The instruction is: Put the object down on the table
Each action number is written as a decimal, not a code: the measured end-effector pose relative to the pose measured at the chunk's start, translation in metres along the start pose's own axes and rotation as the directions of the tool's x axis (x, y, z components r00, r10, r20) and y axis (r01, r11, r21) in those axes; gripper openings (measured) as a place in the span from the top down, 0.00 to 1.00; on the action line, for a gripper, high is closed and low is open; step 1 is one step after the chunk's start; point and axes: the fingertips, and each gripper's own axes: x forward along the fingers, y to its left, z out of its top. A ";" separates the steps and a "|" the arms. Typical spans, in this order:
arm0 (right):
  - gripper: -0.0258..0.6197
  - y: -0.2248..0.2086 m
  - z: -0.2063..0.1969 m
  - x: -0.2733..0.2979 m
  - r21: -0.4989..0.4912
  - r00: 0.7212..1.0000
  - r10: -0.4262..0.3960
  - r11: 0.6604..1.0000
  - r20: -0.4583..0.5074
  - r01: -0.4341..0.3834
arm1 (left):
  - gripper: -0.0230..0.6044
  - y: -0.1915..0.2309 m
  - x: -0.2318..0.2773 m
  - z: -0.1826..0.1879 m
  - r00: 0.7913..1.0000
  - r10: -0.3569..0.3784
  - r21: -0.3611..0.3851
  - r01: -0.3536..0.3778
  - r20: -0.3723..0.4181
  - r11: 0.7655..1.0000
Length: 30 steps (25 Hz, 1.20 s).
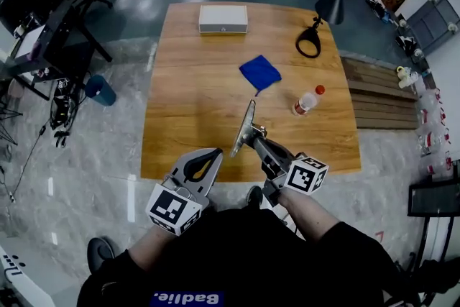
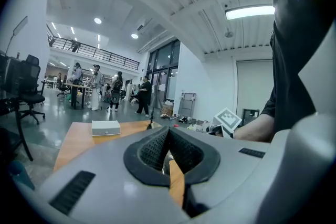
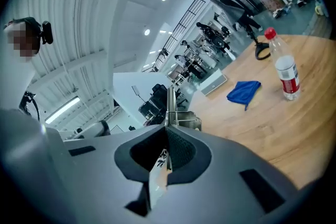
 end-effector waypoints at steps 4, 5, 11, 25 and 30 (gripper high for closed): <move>0.95 -0.045 -0.012 0.011 0.073 0.997 -0.004 0.997 -0.077 0.010 | 0.95 0.001 0.012 0.002 0.998 0.061 0.006 -0.061 -0.016 0.998; 0.95 -0.056 -0.015 0.014 0.094 0.996 -0.006 0.995 -0.092 0.014 | 0.95 0.001 0.015 0.000 0.997 0.075 0.006 -0.075 -0.022 0.997; 0.95 -0.109 -0.035 0.034 0.209 0.987 -0.022 0.976 -0.161 0.056 | 0.95 0.007 0.024 -0.005 0.988 0.147 -0.003 -0.147 -0.052 0.989; 0.95 -0.185 -0.086 0.066 0.333 0.952 -0.132 0.916 -0.275 0.223 | 0.95 0.007 0.024 -0.014 0.978 0.192 -0.013 -0.194 -0.080 0.981; 0.95 -0.197 -0.096 0.069 0.343 0.935 -0.171 0.897 -0.312 0.279 | 0.95 0.013 0.018 -0.021 0.974 0.205 -0.007 -0.206 -0.096 0.978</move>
